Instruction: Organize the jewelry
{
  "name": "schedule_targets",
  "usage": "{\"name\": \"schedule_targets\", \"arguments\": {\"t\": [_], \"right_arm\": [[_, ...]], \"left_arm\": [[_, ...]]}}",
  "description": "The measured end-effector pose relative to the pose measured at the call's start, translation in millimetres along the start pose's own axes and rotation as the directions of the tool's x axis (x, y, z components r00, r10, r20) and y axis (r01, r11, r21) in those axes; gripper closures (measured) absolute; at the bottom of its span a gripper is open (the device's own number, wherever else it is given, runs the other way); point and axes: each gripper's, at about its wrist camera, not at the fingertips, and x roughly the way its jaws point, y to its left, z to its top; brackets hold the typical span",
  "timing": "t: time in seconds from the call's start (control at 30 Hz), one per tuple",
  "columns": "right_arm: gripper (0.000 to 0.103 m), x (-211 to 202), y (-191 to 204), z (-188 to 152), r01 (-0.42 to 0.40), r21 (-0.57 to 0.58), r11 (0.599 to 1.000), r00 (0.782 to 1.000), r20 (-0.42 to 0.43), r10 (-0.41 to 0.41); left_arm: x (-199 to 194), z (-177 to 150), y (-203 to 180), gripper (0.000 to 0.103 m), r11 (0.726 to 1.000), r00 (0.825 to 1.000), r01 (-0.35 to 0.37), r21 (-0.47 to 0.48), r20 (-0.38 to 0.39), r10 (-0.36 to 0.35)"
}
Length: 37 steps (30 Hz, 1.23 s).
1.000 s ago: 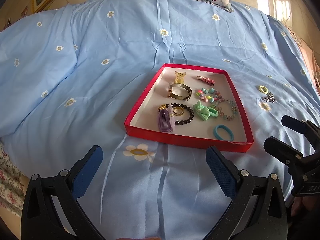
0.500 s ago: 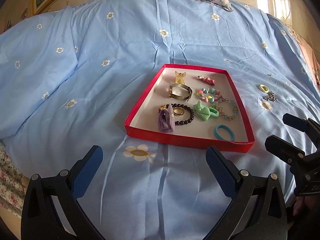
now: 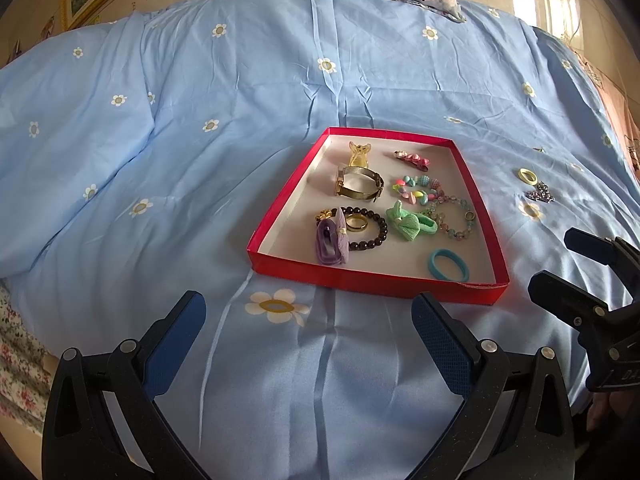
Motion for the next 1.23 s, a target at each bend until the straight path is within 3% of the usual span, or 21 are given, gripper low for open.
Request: {"name": "schedule_targets", "arguments": {"t": [0.97, 1.23], "right_arm": [[0.001, 2, -4, -2, 0.004, 0.013, 1.000, 1.000, -0.011, -0.004], [0.001, 5, -15, 0, 0.037, 0.059, 0.998, 0.999, -0.029, -0.035]], "left_arm": [[2, 2, -4, 0.000, 1.000, 1.000, 0.007, 0.008, -0.003, -0.007], [7, 6, -8, 0.000, 0.999, 0.999, 0.048, 0.002, -0.002, -0.048]]}}
